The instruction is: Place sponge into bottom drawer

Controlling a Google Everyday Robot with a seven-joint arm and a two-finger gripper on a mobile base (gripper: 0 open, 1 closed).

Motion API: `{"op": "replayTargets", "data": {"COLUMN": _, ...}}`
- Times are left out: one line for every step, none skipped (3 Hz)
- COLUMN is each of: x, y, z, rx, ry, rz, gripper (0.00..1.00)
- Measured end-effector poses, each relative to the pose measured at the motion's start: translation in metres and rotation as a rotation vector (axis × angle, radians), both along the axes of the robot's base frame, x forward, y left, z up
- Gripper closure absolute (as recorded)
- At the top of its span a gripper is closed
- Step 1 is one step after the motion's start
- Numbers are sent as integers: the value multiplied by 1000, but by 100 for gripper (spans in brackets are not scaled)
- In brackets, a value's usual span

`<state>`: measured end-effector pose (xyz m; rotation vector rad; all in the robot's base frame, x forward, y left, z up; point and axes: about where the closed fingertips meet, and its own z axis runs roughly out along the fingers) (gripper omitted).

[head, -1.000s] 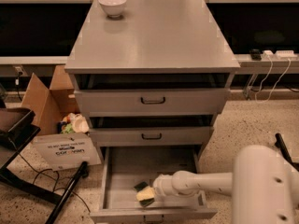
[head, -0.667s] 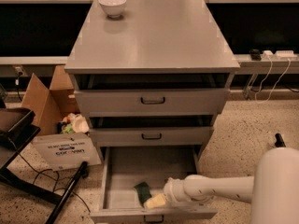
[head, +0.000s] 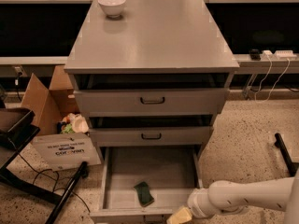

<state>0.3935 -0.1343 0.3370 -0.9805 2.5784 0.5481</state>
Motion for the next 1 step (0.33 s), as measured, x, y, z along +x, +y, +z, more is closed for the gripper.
{"op": "replayTargets", "data": {"x": -33, "y": -33, "z": 48, "rx": -65, "ry": -16, "rz": -66, "gripper": 0}}
